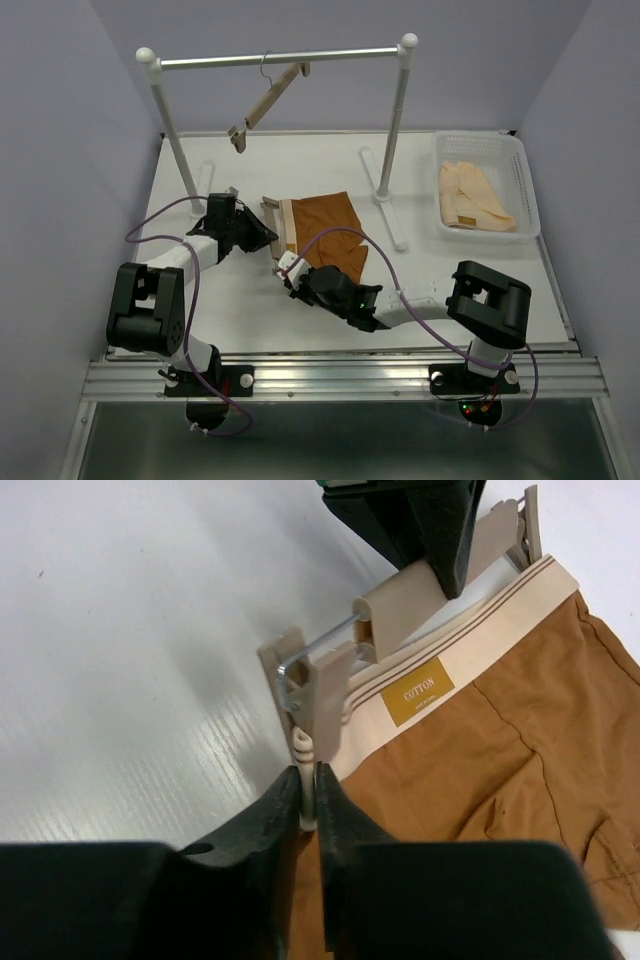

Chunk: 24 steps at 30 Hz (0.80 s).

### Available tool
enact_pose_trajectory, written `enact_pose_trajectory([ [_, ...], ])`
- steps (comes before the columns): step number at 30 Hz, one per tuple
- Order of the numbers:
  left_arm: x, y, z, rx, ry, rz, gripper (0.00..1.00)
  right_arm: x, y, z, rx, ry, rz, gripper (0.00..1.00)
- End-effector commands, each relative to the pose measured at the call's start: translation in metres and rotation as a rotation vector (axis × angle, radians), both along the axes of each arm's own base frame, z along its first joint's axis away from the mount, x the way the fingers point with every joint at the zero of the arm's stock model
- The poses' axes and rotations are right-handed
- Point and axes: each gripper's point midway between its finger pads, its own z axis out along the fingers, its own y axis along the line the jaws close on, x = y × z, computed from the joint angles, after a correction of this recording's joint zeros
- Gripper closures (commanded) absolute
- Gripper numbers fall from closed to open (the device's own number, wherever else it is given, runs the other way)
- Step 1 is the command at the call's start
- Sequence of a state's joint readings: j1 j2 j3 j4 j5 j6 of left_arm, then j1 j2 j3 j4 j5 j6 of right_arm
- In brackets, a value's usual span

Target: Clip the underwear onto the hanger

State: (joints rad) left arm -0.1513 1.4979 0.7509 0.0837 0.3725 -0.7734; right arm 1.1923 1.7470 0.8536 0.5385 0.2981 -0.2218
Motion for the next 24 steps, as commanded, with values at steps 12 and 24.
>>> enact_pose_trajectory([
  [12,-0.007,-0.028,0.059,-0.067,-0.379,-0.202,1.00,0.032,-0.039,0.031,0.302,0.344,-0.097,0.31],
  [24,-0.040,-0.064,0.059,-0.172,-0.424,-0.318,1.00,0.070,-0.050,0.068,0.645,0.667,0.061,0.04],
])
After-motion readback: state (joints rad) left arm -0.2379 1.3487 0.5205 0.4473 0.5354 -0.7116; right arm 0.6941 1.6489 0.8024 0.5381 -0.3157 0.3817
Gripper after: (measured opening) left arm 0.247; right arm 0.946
